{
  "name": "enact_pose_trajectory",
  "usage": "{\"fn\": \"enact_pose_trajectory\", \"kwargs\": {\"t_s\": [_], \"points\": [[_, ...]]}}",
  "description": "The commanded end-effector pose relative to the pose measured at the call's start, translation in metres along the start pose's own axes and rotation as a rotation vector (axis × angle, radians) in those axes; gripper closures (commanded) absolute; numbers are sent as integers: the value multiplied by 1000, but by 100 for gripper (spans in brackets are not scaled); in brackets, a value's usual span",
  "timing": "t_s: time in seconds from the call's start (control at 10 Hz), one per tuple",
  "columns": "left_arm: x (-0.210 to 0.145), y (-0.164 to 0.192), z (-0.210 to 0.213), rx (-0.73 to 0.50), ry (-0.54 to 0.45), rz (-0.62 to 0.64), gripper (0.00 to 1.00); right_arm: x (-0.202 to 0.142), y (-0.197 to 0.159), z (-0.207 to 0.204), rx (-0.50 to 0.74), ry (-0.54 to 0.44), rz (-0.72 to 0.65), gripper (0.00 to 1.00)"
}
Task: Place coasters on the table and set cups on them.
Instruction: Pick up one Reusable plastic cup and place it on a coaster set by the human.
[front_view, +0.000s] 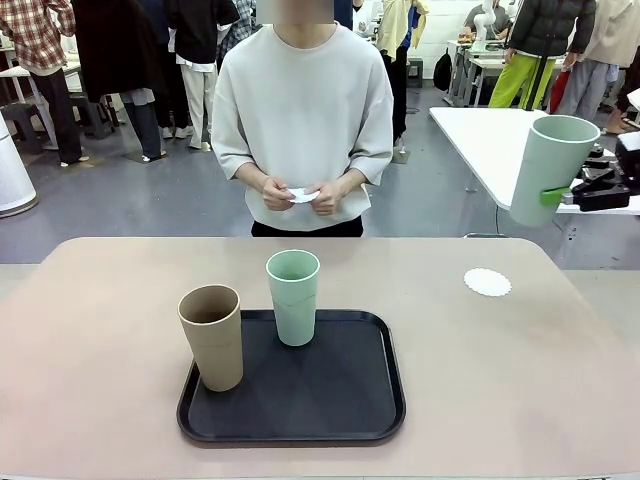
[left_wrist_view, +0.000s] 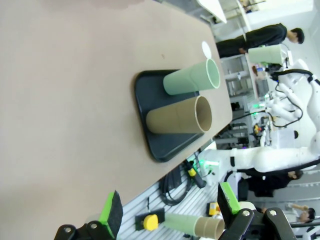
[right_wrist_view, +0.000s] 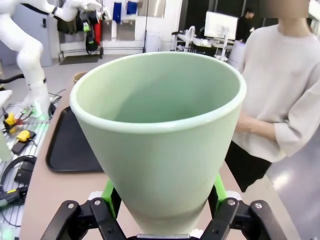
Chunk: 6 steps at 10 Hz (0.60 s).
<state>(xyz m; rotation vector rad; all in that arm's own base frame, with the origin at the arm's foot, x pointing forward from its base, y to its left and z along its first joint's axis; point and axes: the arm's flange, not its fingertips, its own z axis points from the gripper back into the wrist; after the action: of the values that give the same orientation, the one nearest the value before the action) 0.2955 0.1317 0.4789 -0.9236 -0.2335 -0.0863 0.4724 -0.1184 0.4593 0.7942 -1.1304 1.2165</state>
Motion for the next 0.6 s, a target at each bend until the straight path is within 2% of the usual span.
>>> {"fn": "enact_pose_trajectory", "kwargs": {"t_s": [0.0,0.5], "points": [[0,0,0,-7,-8,-6,0,1,-3,-1,16,10,-9,18],[0,0,0,-7,-8,-6,0,-2,0,2,-2,-1,-6,18]]}}
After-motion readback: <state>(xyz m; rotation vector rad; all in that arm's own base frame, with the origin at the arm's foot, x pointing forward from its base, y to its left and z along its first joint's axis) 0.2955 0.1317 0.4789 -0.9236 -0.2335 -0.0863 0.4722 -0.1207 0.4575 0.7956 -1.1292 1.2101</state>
